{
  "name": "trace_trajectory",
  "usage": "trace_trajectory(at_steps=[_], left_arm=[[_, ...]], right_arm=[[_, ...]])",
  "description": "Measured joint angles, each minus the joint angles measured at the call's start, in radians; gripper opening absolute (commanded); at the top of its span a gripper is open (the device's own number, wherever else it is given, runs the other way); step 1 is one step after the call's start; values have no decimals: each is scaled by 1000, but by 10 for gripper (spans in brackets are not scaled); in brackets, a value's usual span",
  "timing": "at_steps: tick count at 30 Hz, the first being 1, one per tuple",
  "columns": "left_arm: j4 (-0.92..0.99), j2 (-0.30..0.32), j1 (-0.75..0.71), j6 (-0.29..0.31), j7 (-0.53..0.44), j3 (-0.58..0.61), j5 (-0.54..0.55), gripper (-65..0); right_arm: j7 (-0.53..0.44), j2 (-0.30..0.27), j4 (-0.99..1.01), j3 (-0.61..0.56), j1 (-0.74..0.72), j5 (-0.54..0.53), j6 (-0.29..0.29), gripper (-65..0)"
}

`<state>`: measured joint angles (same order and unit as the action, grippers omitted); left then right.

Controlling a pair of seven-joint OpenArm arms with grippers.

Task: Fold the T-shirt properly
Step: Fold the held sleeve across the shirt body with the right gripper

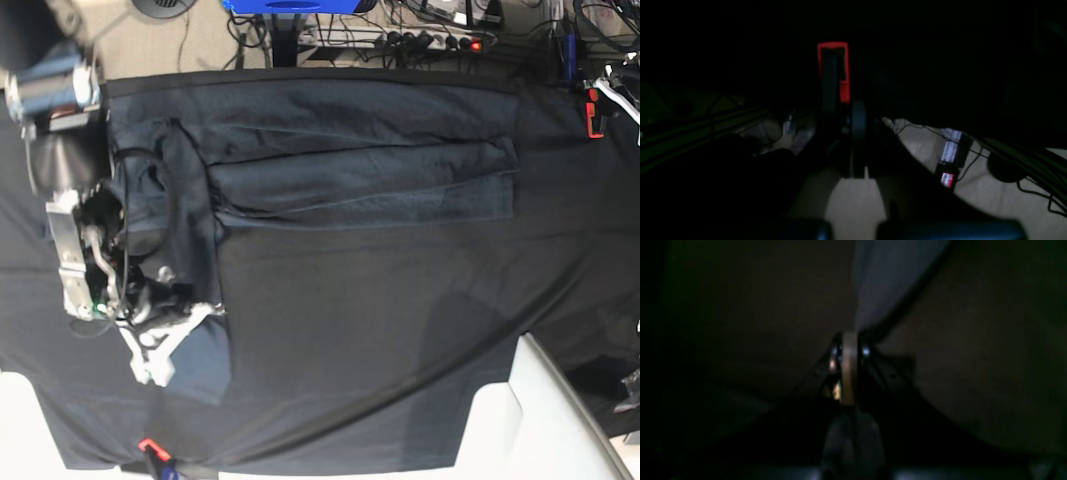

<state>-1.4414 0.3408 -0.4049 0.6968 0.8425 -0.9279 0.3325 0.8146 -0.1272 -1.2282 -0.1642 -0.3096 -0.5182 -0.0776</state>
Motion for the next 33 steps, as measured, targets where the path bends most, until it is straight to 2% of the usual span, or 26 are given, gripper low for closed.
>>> trace_trajectory(at_steps=[3,6,14,18,26,33], left_arm=[[0,1,0,0,3,2,-3,-650],[0,6,2,0,2,2,1,-650],[0,4,3,0,2,5,1,-650],[0,3,4,0,2,5,0,-650],[0,0,3,0,-1,5,0,-650],[10,0,3,0,-1,5,0,-650]], right_arm=[[108,21,-159,-4,101,-2,44,-650],[151,36,-291,-2,210,2,40,-650],[167,75,-520,-6,384,3,40,-650],[172,83,-578,-23,433,8,40,-650],[163,90,-605,-261,503,11,45,-650],[159,84,-577,-255,500,25,61,-650]])
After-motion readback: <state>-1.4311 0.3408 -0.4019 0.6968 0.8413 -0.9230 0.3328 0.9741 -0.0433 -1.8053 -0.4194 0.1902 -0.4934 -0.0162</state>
